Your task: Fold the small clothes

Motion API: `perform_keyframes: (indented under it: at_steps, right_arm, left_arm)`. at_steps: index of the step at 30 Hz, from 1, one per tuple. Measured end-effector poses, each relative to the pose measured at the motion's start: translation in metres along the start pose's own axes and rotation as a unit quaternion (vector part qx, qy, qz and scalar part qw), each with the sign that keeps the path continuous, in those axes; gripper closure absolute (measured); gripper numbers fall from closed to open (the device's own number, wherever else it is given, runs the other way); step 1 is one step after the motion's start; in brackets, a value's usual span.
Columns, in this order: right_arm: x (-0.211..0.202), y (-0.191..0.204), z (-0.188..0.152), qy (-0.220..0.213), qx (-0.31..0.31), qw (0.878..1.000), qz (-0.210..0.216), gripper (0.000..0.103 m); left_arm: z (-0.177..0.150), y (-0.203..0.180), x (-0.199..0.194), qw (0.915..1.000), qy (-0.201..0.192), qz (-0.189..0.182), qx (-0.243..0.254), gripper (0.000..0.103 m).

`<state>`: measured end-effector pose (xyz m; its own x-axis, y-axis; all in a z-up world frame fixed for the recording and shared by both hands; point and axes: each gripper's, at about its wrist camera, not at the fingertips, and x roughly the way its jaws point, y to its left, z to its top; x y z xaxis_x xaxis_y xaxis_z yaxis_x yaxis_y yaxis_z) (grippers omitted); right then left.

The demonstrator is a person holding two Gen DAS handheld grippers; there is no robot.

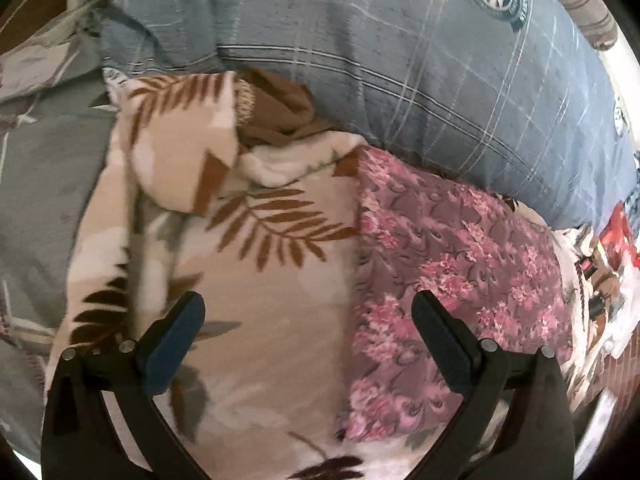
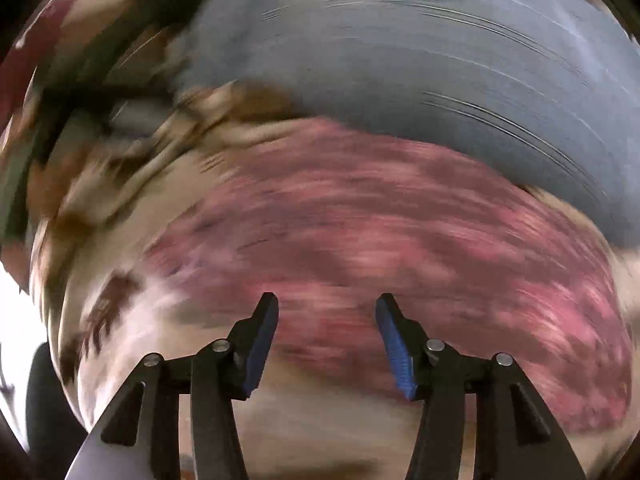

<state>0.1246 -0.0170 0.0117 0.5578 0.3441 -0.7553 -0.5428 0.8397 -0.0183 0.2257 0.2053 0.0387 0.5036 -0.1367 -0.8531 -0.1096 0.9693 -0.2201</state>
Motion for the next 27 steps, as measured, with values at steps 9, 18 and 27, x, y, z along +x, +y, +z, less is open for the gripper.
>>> perform_keyframes:
  at_steps: [9,18,27]
  right_arm:
    - [0.045,0.088,0.019,-0.002,-0.133,0.991,-0.032,0.035]
    - [0.063,0.094,0.039,-0.024,-0.139,0.984,-0.106,0.087]
    - [0.01,0.049,0.036,-0.115,-0.045,0.987,-0.101,0.092]
  left_arm:
    - [0.002,0.037,0.004,0.9989,0.014,-0.012,-0.044,0.0]
    - [0.02,0.045,0.015,0.9952,0.039,-0.044,-0.078,0.0]
    - [0.045,0.002,0.08,0.9704,0.118,-0.165,-0.131,0.0]
